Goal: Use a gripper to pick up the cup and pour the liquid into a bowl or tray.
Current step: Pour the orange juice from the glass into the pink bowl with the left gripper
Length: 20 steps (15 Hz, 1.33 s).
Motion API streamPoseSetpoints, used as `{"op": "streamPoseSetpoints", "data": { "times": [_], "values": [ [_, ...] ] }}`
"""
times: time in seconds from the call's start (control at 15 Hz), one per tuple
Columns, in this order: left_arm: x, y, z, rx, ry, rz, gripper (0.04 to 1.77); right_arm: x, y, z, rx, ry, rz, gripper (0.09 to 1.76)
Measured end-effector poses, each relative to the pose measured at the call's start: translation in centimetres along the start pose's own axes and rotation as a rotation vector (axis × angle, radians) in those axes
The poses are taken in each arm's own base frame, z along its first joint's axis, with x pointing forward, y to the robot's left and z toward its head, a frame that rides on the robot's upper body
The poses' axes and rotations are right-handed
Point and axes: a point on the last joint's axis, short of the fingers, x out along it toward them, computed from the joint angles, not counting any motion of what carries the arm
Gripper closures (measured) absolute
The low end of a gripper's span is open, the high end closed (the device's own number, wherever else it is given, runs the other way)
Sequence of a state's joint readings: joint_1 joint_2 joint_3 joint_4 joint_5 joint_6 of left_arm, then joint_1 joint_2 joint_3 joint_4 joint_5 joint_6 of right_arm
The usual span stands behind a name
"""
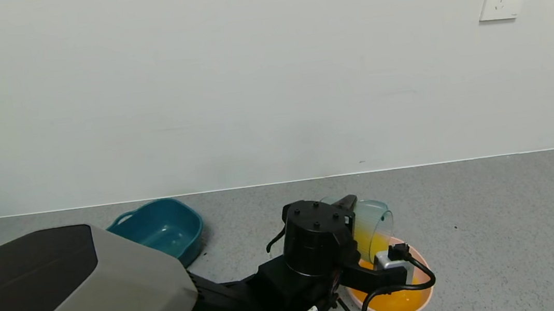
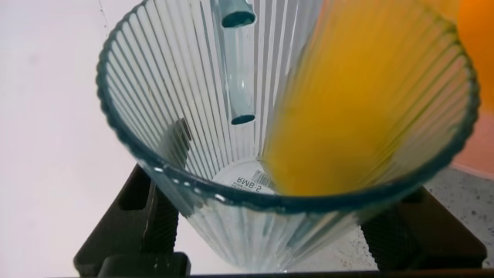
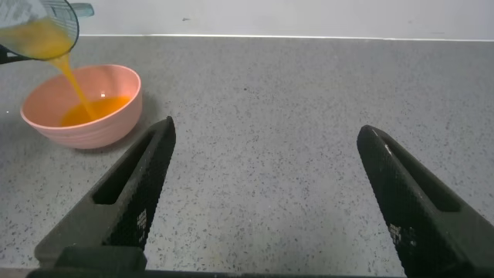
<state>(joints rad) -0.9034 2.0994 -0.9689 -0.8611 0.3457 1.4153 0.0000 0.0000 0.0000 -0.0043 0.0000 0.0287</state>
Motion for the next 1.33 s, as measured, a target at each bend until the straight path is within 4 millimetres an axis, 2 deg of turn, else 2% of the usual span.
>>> {"op": "streamPoseSetpoints", "data": {
  "times": [0.53, 1.33],
  "values": [
    [0.90, -0.07, 0.50, 0.071, 0.016, -0.004, 0.50, 0.00, 0.00, 0.00, 0.000, 0.000, 0.000, 0.14],
    [1.02, -0.23, 0.16, 0.169, 0.038, -0.029, 0.50, 0.00, 0.00, 0.00, 0.000, 0.000, 0.000, 0.14]
  ]
}}
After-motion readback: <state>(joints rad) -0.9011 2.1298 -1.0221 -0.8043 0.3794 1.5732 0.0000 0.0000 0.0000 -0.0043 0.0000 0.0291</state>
